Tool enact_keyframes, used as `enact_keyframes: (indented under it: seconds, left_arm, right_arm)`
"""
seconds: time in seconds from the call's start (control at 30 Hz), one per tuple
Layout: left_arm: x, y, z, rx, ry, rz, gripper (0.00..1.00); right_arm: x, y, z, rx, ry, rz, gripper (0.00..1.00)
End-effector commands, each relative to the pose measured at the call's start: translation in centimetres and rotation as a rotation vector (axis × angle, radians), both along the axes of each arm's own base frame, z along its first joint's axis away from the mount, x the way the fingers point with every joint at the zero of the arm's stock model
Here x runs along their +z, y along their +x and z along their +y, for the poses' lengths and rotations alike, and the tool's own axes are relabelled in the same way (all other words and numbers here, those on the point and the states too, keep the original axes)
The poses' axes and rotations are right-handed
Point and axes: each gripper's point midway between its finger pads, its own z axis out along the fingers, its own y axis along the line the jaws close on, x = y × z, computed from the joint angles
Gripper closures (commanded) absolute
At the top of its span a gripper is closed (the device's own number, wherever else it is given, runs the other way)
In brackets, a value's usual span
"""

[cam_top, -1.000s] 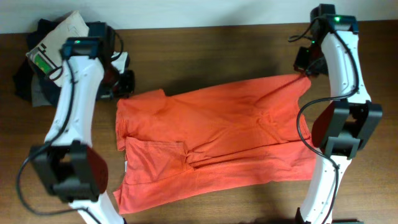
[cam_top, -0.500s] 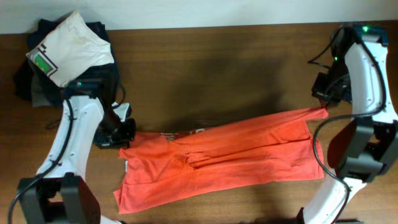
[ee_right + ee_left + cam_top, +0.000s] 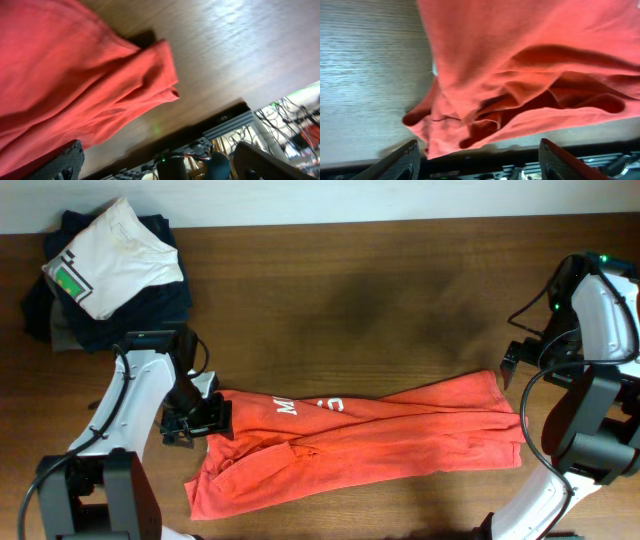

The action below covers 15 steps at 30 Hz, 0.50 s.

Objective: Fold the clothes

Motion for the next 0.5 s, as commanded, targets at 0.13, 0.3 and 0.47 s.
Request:
enact_keyframes:
  seconds: [0.13,0.3,0.47]
  left_arm:
    - [-0.2,0.8,-7.9,-0.167,-0.238,-0.09,0.99]
    - [-2.2,0.6,-9.6,-0.174,-0.275,-0.123,0.99]
    - [-5.0,-0.3,-9.0,-0.147,-0.265,-0.064,0.99]
  right_arm:
    - [-3.3,-1.1,7.0,0.184,0.134,0.04,0.83]
    - [-7.0,-0.4,12.5,0.336,0.174,-0.019,0.96]
    - [-11.4,-0.8,14.1,0.361,0.193,-0.086,0.86]
